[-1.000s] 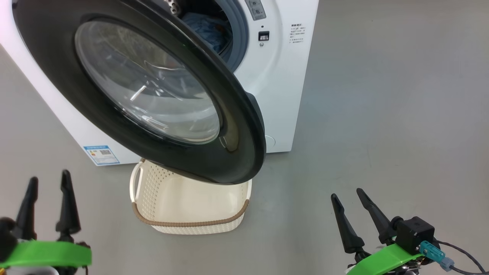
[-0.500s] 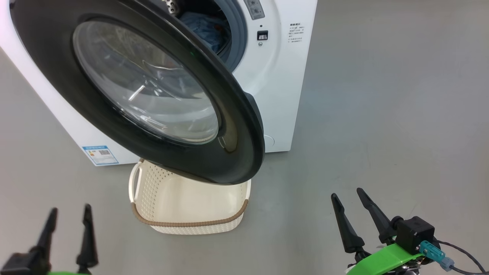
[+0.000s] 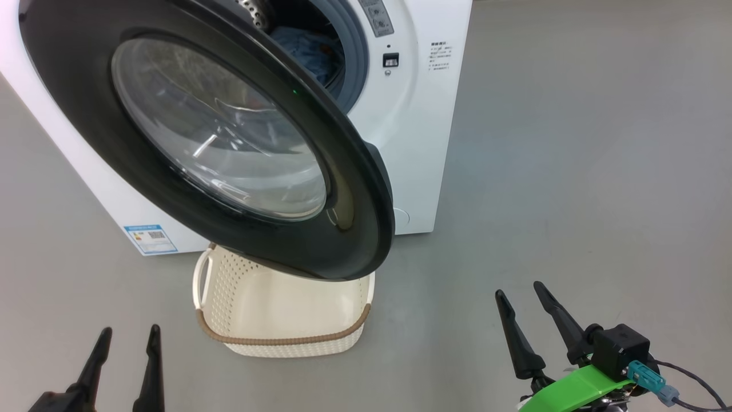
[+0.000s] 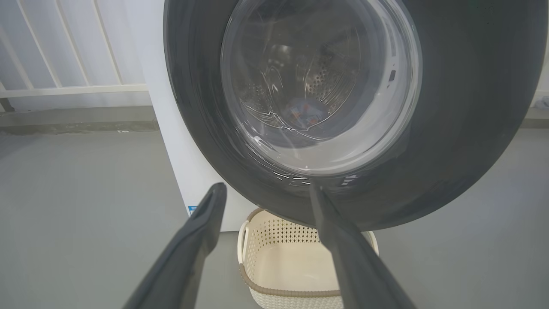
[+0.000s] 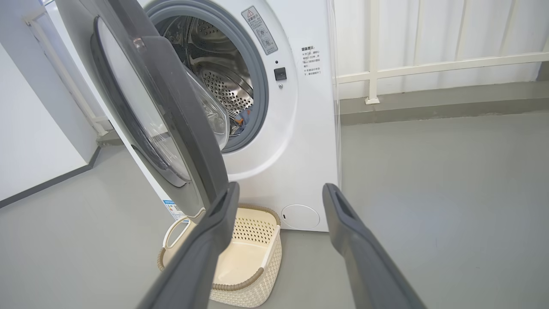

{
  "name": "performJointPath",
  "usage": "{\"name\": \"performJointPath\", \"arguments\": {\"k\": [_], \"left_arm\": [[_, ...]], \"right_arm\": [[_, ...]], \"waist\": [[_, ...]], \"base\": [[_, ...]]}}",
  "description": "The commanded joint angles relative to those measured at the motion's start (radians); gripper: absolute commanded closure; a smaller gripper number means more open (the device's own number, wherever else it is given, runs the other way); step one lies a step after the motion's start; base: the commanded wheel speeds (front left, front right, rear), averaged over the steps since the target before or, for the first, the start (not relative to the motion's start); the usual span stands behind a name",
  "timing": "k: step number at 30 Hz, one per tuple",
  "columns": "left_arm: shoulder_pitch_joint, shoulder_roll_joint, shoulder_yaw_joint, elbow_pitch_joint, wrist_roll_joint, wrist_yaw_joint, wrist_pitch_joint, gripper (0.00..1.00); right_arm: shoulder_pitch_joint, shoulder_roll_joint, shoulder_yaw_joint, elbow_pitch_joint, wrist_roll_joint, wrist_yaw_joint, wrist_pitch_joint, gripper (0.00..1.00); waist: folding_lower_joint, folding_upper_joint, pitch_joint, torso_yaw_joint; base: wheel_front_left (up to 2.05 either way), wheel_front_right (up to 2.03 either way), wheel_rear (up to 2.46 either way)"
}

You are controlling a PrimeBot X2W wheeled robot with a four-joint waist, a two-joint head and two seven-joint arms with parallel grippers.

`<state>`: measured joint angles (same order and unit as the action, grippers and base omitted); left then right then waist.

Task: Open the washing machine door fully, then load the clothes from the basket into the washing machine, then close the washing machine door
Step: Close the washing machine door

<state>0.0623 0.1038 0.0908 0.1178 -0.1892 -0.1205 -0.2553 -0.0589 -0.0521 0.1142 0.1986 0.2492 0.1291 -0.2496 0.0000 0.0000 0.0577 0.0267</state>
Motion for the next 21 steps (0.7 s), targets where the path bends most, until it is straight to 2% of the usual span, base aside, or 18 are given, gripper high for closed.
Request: {"name": "performJointPath", "arguments": {"k": [1,21], "left_arm": [[-0.012,0.01,0.041,-0.015,0.009,-0.003,-0.006,0.0],[0.002,-0.012,0.034,0.007,0.017,-0.009,-0.006,0.0]], "right_arm": [[-0.019,0.002,0.022,-0.027,-0.004,0.002,-0.012,0.0],[0.005,0.002,0.024,-0.029,-0.015,0.002,-0.012,0.0]], "waist": [[0.0,0.0,-0.003,0.0],[0.0,0.0,-0.035,0.001]], "base": [[0.0,0.0,0.0],[0.0,0.0,0.0]]}}
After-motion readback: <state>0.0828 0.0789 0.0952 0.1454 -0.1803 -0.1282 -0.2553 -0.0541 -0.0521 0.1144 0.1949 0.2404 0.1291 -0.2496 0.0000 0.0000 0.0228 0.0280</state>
